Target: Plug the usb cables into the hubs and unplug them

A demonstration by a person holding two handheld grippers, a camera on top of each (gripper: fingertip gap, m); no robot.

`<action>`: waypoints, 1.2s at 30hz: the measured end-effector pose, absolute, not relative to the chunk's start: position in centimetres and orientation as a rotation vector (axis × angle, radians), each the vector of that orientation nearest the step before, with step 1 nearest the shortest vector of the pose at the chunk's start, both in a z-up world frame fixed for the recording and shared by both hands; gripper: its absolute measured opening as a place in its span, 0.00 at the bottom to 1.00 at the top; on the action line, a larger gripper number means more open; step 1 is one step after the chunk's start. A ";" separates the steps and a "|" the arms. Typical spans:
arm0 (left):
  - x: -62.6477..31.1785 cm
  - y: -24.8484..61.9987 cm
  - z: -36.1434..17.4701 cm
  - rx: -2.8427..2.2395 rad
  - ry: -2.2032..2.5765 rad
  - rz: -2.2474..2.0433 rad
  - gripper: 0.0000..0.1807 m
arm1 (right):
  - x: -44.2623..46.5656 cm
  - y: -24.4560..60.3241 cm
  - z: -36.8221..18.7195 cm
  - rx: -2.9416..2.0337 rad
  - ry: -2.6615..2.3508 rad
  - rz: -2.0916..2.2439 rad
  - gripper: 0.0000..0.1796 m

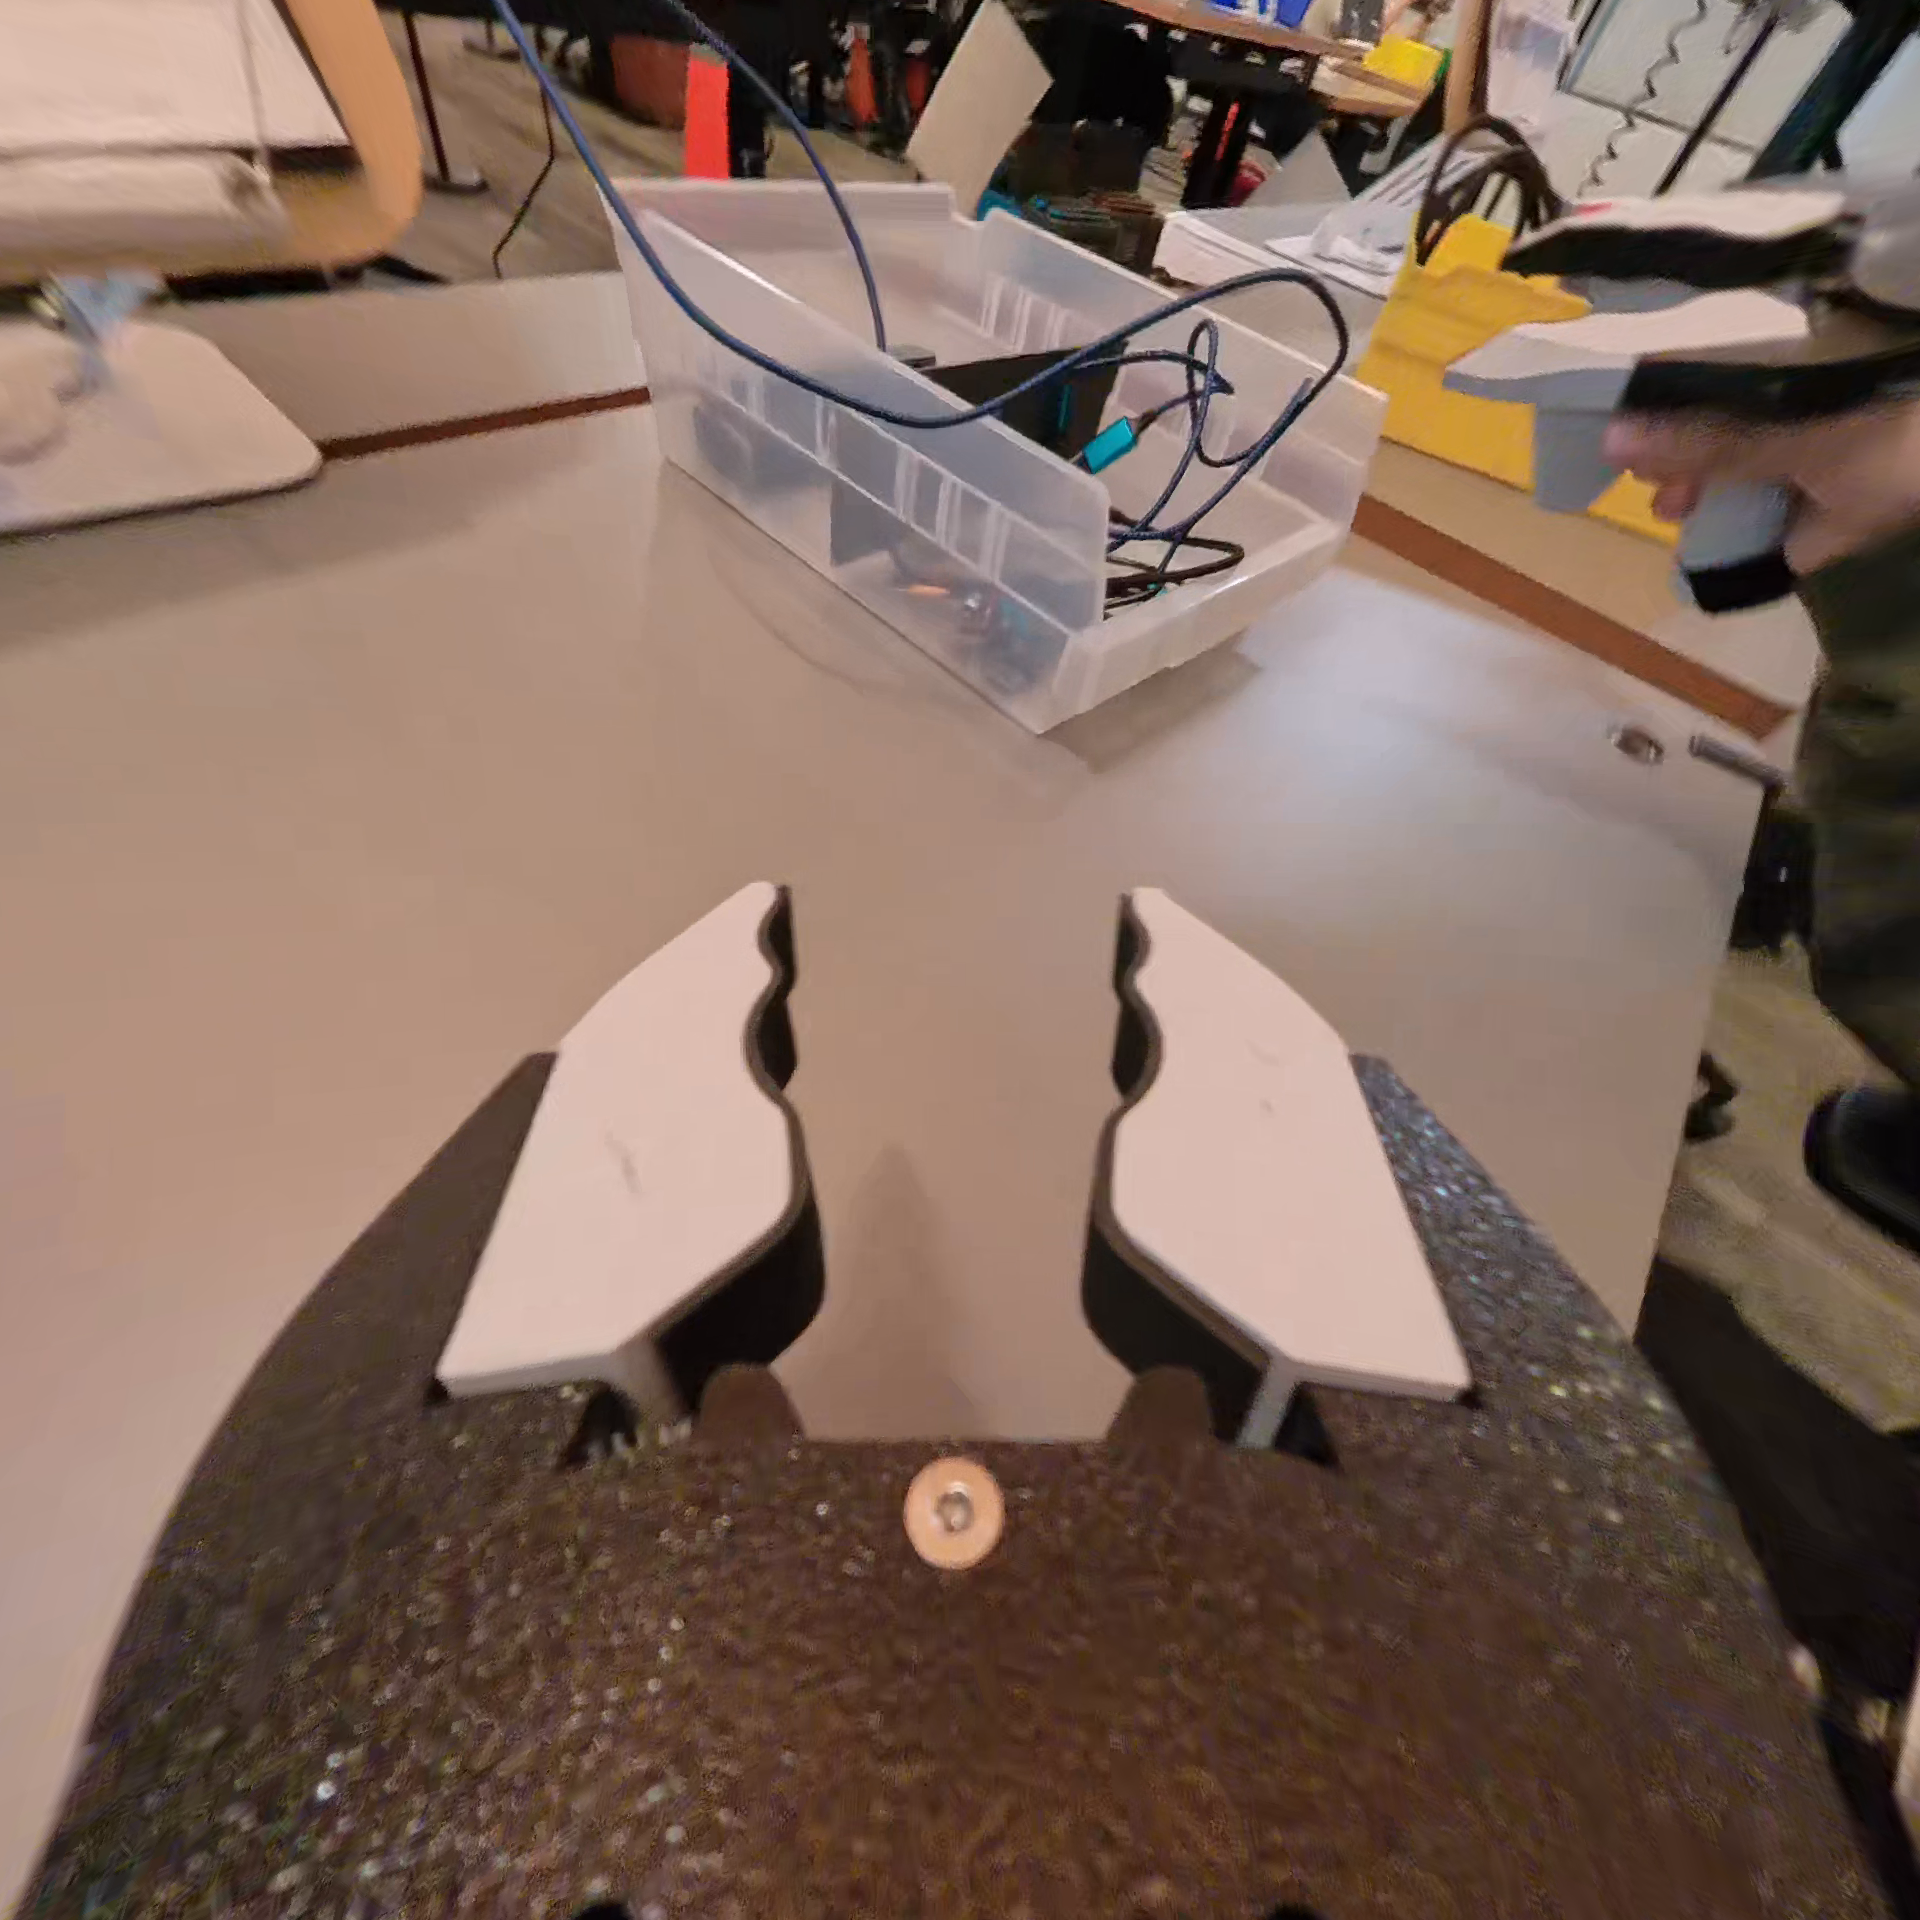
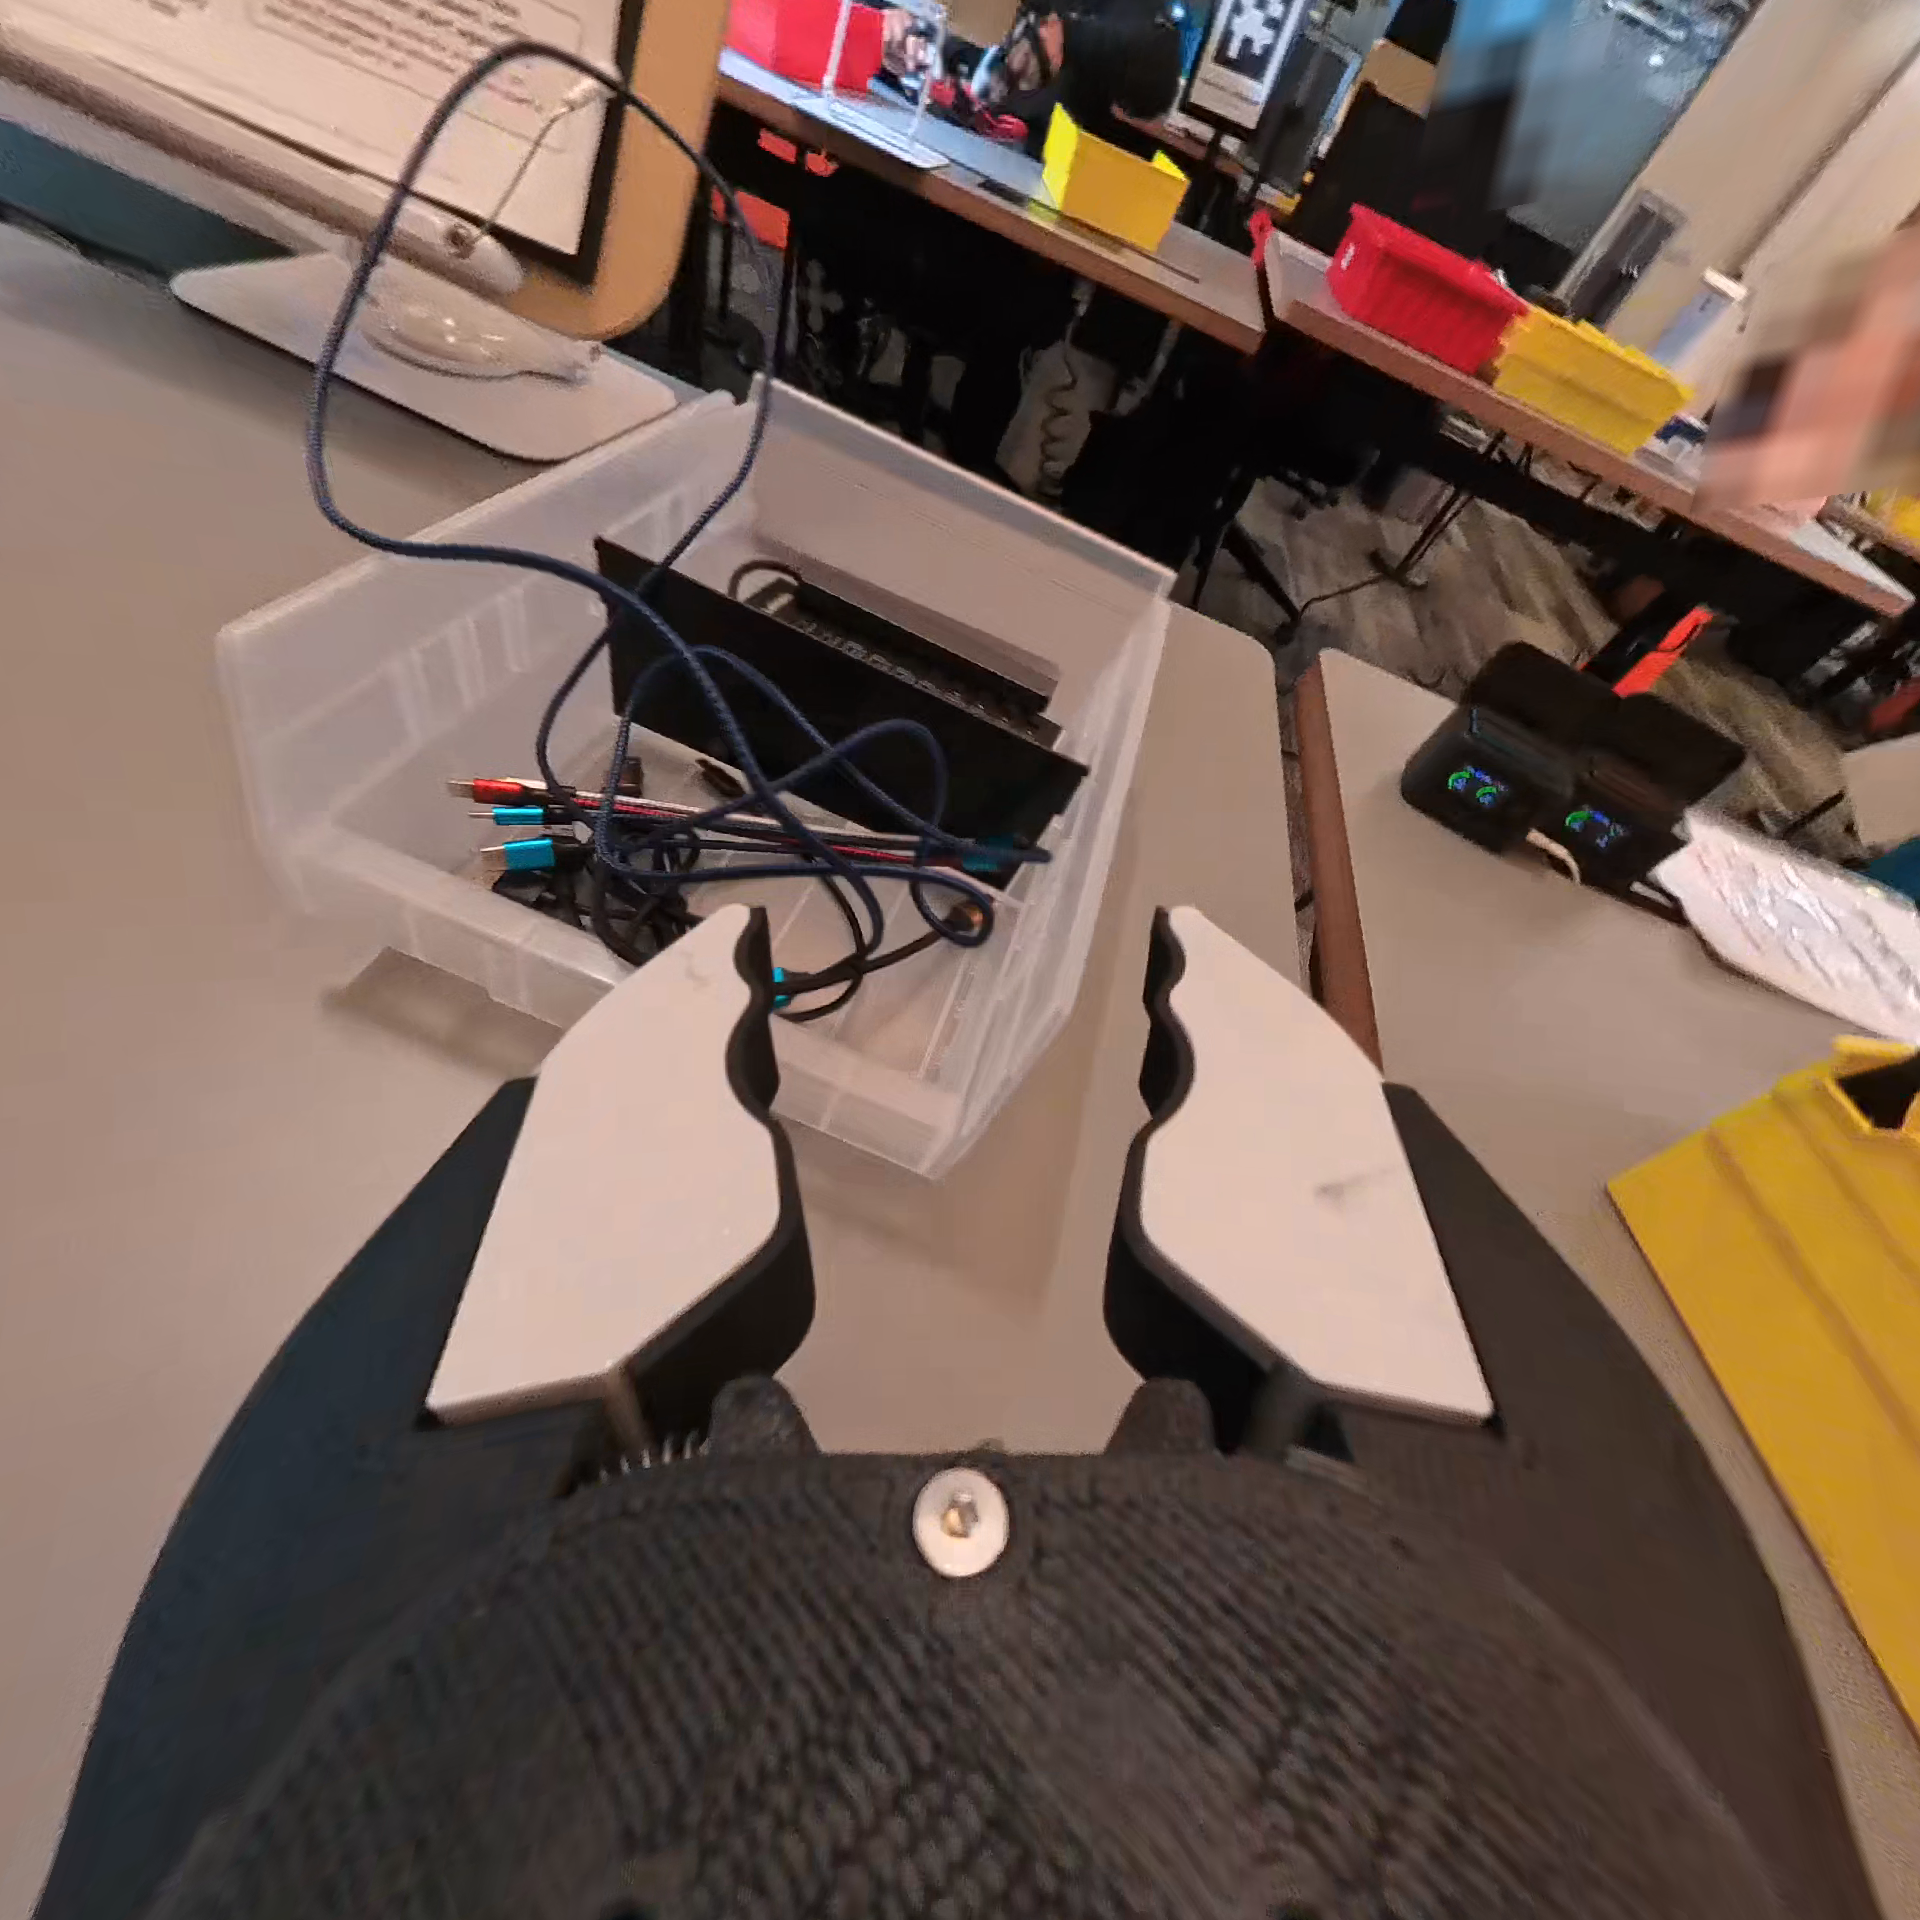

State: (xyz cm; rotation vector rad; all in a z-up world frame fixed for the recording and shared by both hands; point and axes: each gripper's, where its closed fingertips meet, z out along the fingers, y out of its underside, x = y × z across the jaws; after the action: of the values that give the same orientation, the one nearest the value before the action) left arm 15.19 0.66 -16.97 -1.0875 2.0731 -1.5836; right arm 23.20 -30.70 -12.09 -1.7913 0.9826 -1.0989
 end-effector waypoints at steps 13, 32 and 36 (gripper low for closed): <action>29.2 -13.8 -19.9 -1.354 2.075 -1.107 0.46 | 21.5 -34.5 -8.7 -1.509 1.092 -1.009 0.45; 23.1 -1.4 -19.5 -1.114 2.038 -1.010 0.05 | 20.8 -32.8 -8.1 -1.544 1.014 -0.967 0.40; 16.9 4.0 -19.6 -1.064 2.110 -1.015 0.05 | 20.8 -29.5 -7.9 -1.588 0.943 -0.941 0.40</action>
State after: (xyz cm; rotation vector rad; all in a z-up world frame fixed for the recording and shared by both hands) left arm 16.93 3.98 -19.56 -1.0642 2.1097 -1.0150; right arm 20.78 -29.51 -7.87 -1.5878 0.9431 -0.9410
